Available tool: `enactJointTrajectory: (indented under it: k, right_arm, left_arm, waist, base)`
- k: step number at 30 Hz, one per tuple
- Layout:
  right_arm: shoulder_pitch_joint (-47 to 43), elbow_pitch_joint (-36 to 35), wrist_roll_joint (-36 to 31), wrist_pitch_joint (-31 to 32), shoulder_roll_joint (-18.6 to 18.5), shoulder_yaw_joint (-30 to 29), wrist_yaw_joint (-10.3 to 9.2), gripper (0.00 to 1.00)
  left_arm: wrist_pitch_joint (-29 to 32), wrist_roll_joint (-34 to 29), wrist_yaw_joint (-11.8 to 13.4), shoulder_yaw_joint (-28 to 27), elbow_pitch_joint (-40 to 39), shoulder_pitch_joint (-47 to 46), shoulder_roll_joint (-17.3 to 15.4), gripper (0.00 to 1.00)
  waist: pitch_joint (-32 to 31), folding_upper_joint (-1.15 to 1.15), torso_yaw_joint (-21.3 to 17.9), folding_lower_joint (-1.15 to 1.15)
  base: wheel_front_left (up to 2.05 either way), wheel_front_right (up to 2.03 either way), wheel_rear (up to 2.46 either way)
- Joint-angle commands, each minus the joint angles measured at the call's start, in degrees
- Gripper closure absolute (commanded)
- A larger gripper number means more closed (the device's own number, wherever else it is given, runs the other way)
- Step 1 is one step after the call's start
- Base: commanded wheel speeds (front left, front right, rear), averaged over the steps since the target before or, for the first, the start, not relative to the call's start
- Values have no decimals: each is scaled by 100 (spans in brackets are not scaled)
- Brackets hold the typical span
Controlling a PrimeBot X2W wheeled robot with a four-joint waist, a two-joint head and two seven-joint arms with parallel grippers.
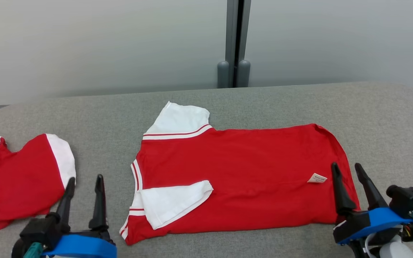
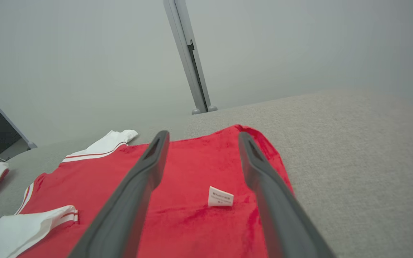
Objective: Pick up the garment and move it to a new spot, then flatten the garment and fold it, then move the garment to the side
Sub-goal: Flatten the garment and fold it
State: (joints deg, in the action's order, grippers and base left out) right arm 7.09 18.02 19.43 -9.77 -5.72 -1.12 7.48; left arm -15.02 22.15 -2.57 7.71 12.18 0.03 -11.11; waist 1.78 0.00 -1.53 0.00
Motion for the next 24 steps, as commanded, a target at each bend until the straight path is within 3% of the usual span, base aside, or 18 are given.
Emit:
enactJointTrajectory:
  k: [1, 10, 24]
  right_arm:
    - [107, -73, -55, -100, 50, 97, 3, 0]
    - [70, -132, -324, -323, 180, 343, 3, 0]
    - [-63, -33, -490, -391, 270, 334, 3, 0]
  left_arm:
    - [-20, -168, -31, -178, -79, -129, 35, 0]
    - [-19, -505, -152, -658, -66, -189, 200, 0]
    - [-19, -755, -344, -884, 189, -130, 287, 0]
  waist:
    - [-42, 0, 3, 0]
    - [-85, 0, 29, 0]
    - [-15, 0, 80, 0]
  base:
    - [0, 0, 0]
    - [0, 0, 0]
    - [0, 0, 0]
